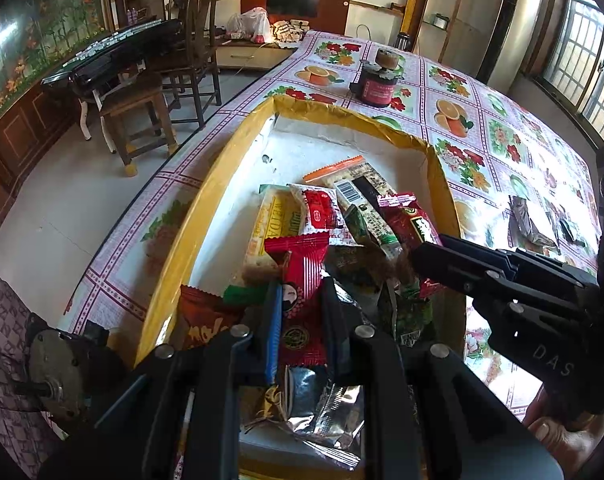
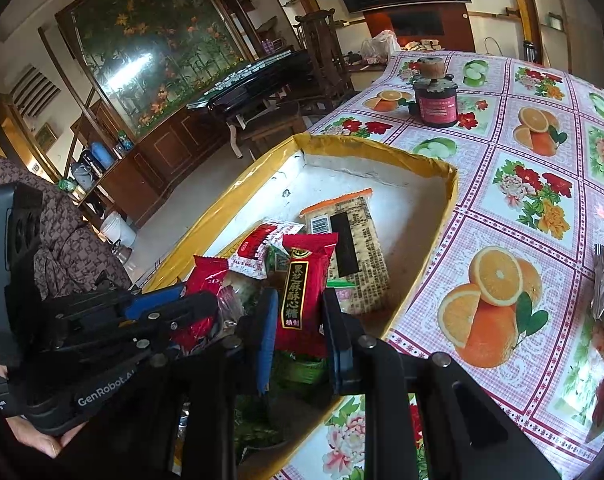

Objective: Organize snacks

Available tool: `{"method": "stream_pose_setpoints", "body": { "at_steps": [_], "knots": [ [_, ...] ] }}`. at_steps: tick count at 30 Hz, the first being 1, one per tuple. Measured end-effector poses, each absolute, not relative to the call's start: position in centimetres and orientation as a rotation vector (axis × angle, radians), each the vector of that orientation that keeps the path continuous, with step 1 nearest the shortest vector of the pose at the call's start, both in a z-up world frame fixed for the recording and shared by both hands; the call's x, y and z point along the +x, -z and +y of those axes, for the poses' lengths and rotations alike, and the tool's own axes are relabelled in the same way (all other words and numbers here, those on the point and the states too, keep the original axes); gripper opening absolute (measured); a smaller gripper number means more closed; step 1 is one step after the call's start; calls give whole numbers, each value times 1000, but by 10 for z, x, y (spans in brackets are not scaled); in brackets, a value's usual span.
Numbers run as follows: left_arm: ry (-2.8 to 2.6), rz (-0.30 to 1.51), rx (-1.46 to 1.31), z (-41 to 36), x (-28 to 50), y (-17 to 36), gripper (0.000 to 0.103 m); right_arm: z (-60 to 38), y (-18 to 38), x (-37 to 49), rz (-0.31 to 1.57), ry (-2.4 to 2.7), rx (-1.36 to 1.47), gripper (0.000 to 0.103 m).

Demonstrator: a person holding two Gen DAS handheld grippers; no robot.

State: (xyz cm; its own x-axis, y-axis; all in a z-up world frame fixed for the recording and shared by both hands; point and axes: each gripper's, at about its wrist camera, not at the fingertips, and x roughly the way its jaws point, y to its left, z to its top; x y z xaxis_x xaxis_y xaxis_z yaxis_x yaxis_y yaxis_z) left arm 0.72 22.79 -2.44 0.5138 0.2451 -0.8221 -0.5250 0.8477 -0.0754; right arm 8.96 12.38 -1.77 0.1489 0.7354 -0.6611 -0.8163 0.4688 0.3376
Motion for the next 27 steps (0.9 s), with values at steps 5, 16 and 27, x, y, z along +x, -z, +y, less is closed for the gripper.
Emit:
{"method": "stream_pose_setpoints", "body": {
  "at_steps": [5, 16, 27],
  "knots": [
    [-474, 922, -336, 228, 7, 24, 20, 126, 17, 92, 877, -1120, -114, 21],
    [-479, 924, -333, 233, 10, 28, 21, 137, 18, 99, 870, -1117, -139, 21],
    [-451, 902, -341, 229, 10, 22, 73, 129, 11, 103, 848, -1112, -135, 38]
  ]
}}
